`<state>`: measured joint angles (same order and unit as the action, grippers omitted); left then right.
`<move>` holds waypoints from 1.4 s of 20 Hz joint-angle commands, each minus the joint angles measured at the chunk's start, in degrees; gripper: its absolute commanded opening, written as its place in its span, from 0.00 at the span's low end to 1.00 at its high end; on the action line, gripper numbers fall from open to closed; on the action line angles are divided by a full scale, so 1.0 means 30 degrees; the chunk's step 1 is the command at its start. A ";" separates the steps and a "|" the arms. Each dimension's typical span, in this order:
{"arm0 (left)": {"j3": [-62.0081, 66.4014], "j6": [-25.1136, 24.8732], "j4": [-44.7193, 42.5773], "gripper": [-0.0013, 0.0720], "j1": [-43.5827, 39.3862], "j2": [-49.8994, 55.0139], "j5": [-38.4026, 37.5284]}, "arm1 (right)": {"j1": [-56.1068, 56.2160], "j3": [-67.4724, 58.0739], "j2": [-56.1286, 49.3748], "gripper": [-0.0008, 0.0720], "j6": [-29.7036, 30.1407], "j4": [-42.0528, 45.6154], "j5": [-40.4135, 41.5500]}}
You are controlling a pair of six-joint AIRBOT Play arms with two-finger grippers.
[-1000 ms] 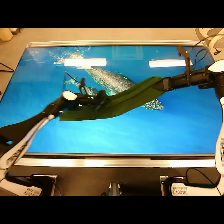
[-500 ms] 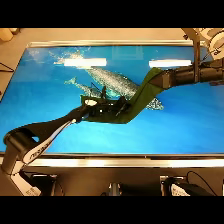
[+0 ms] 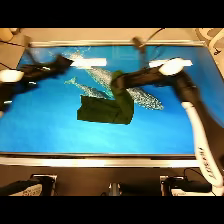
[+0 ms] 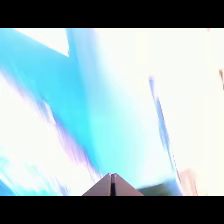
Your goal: Fold the shirts.
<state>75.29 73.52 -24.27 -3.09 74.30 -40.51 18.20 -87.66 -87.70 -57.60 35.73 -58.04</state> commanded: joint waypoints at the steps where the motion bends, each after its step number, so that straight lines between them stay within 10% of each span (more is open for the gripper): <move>1: -0.0051 0.0525 -0.1428 0.04 0.5005 -0.4138 -0.1625 | 0.3184 -0.0022 -0.3672 0.03 0.0364 -0.2994 0.4437; 8: -0.0058 0.0736 -0.1435 0.04 0.9952 -0.7839 -0.4284 | 0.4721 -0.0022 -0.7752 0.08 0.3504 -1.0397 0.5501; 10: -0.0117 0.0721 -0.1443 0.04 0.9930 -0.7788 -0.4284 | 0.4707 -0.0022 -0.7723 0.83 0.3585 -1.0353 0.4707; 11: -0.0219 0.0721 -0.1450 0.04 0.9938 -0.7708 -0.4277 | 0.4422 -0.0022 -0.7628 0.89 0.4065 -1.0185 0.3636; 14: -0.0758 0.0699 -0.1457 0.04 0.9938 -0.7628 -0.4160 | 0.2426 -0.0022 -0.6608 0.89 0.3424 -0.5238 -0.0823; 19: -0.1253 0.0561 -0.2025 0.04 0.9930 -0.7533 -0.4211 | -0.2747 0.0058 -0.4641 0.85 -0.3177 1.0914 -0.7555; 28: -0.1290 0.0510 -0.2011 0.04 0.9872 -0.7533 -0.4816 | -0.1494 0.2871 -0.4794 0.67 -0.2652 0.6033 -0.0022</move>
<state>71.46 75.09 -30.20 26.63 51.68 -54.02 12.86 -79.96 -101.89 -64.77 57.47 -65.91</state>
